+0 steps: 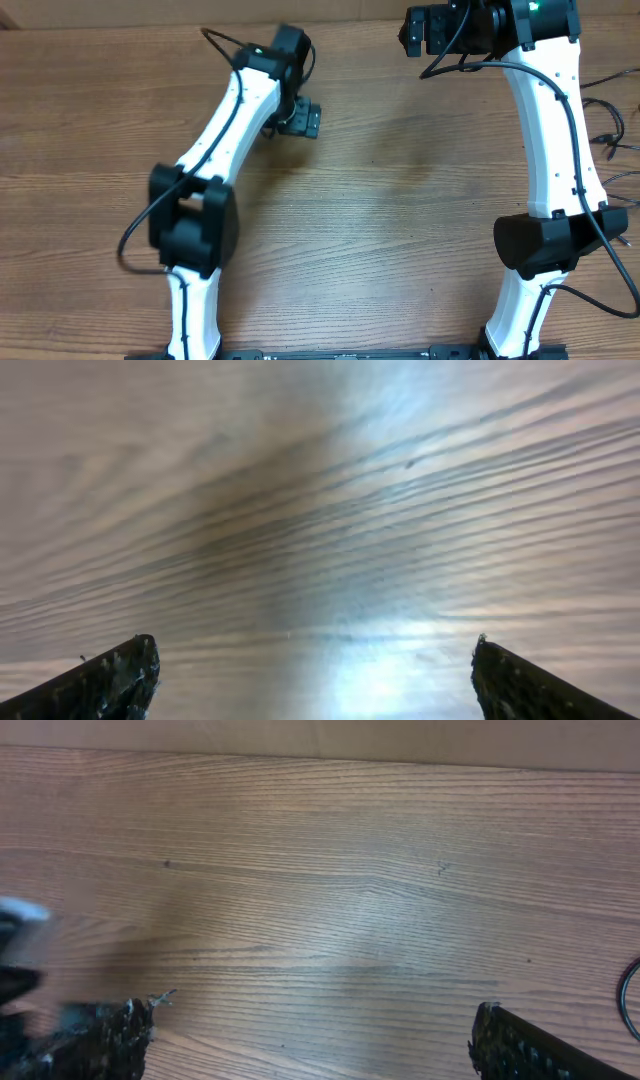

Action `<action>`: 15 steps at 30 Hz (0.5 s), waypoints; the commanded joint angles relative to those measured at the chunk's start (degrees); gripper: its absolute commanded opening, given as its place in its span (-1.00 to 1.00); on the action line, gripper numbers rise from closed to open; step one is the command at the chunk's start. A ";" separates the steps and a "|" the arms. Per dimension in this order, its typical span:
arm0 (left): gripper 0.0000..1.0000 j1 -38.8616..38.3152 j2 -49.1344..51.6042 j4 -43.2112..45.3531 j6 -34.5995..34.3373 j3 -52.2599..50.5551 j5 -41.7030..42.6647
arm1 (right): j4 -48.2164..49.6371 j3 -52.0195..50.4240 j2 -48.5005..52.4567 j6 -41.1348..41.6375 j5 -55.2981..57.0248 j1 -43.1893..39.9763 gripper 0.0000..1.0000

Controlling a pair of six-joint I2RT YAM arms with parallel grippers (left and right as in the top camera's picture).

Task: Untangle cables

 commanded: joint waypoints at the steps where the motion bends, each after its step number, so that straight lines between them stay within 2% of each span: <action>1: 1.00 -0.57 -11.19 -0.37 -0.76 0.72 -0.72 | 0.35 0.39 -0.15 -0.09 0.50 -0.04 1.00; 3: 1.00 -0.66 -16.87 -0.37 -0.79 0.72 -0.72 | 0.35 0.39 -0.15 -0.09 0.48 -0.04 1.00; 15: 1.00 -0.76 -36.52 0.11 -0.76 0.70 -3.78 | 0.35 0.39 -0.15 -0.09 0.48 -0.04 1.00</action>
